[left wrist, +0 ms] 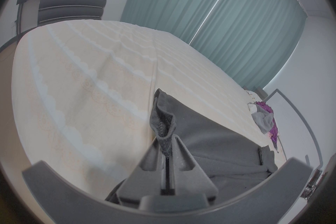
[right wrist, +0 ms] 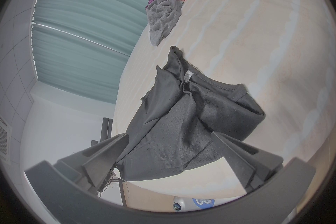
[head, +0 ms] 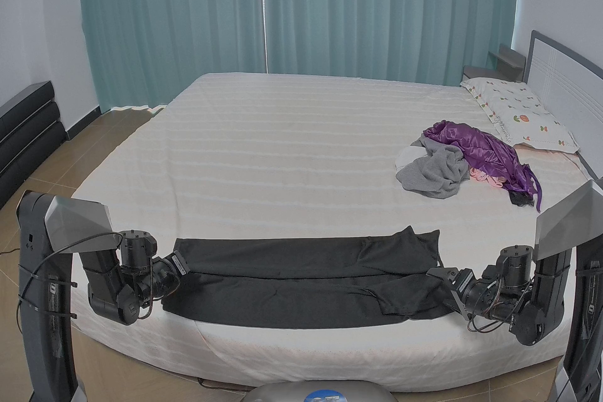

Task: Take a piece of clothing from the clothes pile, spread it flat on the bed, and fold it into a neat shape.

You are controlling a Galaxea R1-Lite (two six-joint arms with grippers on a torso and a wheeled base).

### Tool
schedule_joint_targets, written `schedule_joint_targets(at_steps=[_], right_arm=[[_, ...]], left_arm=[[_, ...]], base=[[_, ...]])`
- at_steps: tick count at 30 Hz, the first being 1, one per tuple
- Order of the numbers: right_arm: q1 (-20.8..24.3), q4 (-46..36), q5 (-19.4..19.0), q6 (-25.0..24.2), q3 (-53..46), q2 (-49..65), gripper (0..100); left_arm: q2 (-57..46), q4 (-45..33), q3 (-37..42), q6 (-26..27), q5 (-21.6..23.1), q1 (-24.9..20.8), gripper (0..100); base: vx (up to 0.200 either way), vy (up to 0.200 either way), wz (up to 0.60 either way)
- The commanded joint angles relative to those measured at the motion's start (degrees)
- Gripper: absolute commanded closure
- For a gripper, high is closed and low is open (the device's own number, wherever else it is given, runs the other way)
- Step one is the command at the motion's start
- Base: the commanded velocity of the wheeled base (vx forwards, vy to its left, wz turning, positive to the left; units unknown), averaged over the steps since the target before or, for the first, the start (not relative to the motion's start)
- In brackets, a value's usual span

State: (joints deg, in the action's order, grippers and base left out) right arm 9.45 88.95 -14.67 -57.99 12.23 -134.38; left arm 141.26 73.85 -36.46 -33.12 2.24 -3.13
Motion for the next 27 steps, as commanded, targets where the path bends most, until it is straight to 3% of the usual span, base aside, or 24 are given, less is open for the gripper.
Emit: schedule_joint_targets(at_steps=[1,5,27], right_arm=[[0.04,0.87,-0.01,-0.02,0.08,-0.10,0],[0.04,0.87,-0.01,-0.02,0.08,-0.10,0],[-0.04,0.87,-0.10,-0.11,-0.01,-0.01,0]], left_arm=[[-0.38,-0.02,-1.24,-1.86,-0.13,-0.21,100],[-0.82,-0.02,-1.24,-2.47,-0.13,-0.38,100],[-9.69,-0.46,2.01,-5.64,-0.92,-3.99,100]], base=[[0.000,0.000,0.00],[0.000,0.000,0.00],[0.000,-0.200,0.00]])
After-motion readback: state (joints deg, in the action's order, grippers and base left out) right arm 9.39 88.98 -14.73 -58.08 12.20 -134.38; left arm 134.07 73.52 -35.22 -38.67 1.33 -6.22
